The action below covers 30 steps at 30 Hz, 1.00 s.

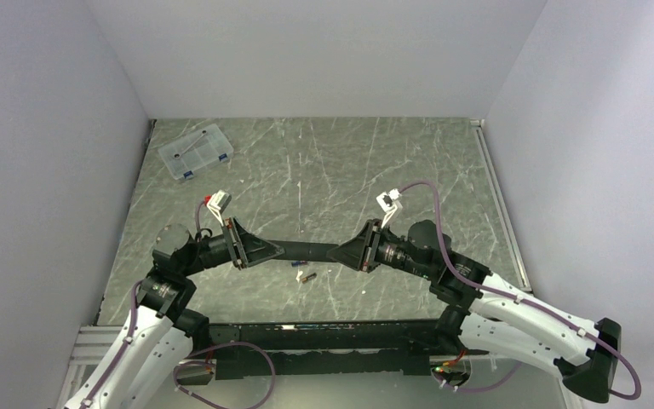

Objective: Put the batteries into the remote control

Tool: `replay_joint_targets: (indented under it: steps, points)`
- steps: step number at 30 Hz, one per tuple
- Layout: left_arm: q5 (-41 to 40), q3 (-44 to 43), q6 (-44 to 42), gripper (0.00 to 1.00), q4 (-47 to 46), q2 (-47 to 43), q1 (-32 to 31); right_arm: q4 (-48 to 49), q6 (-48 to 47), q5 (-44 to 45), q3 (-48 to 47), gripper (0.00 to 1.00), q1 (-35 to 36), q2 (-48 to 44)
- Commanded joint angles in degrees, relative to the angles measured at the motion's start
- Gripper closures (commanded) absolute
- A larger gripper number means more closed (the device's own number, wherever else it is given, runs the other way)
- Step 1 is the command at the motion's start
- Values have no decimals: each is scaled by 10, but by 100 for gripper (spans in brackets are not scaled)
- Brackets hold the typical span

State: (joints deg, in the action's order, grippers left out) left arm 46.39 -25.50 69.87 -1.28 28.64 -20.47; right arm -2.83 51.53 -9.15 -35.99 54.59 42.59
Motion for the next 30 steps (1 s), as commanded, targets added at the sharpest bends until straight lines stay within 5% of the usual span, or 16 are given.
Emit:
replay_joint_targets:
  steps: [1, 30]
  points:
    - [-10, -7, -9, 100, 8, 1, 2, 12, -11, 23, -3, 91, 2, -27]
    - [-18, -12, -19, 100, 12, 7, 2, -36, -12, 63, 20, 93, 2, -93]
